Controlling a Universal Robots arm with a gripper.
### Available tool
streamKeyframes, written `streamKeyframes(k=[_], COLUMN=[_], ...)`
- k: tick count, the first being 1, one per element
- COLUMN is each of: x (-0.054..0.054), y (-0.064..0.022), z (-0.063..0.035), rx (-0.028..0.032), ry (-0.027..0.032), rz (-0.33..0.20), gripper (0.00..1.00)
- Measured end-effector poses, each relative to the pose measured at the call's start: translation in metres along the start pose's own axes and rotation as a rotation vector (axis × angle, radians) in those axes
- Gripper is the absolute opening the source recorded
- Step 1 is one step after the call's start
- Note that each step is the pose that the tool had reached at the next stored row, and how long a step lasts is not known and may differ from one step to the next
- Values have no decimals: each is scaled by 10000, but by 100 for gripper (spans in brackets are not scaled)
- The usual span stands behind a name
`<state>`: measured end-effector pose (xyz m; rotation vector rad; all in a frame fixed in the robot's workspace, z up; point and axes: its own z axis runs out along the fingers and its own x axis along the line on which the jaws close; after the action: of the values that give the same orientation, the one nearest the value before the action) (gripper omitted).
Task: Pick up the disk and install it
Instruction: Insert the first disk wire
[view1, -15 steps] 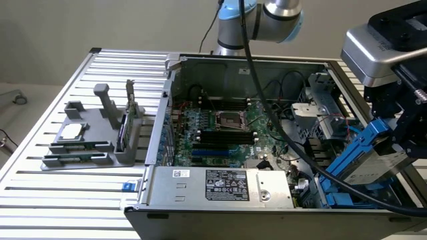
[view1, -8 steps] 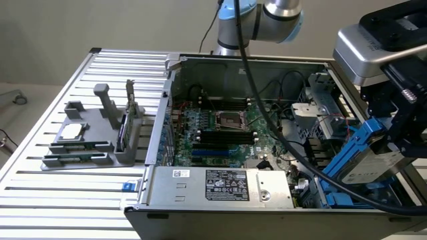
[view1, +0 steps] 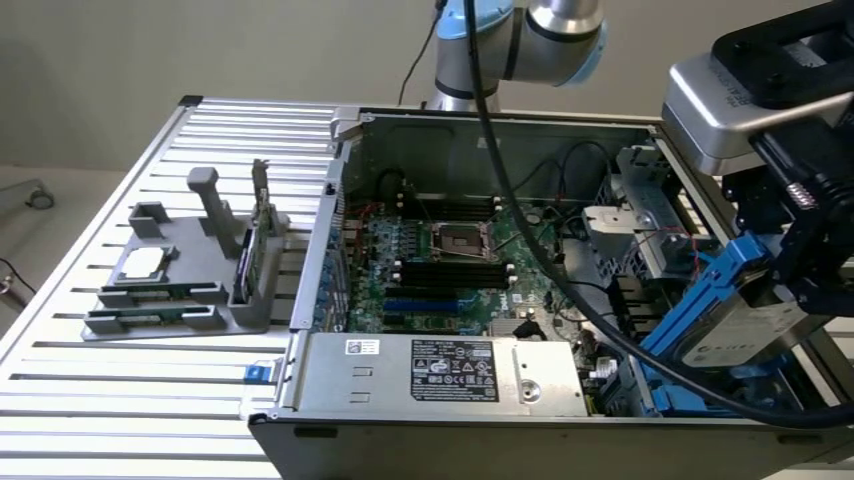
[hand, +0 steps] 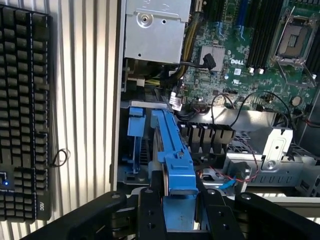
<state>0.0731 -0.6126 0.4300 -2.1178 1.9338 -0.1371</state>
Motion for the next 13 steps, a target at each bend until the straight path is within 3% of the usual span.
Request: streamKeyframes(k=[6,13], x=[20,75], y=[16,50], z=[38,52], rx=[291,509], ry=[-46,-101], rz=[-8,-22], gripper=[33,33])
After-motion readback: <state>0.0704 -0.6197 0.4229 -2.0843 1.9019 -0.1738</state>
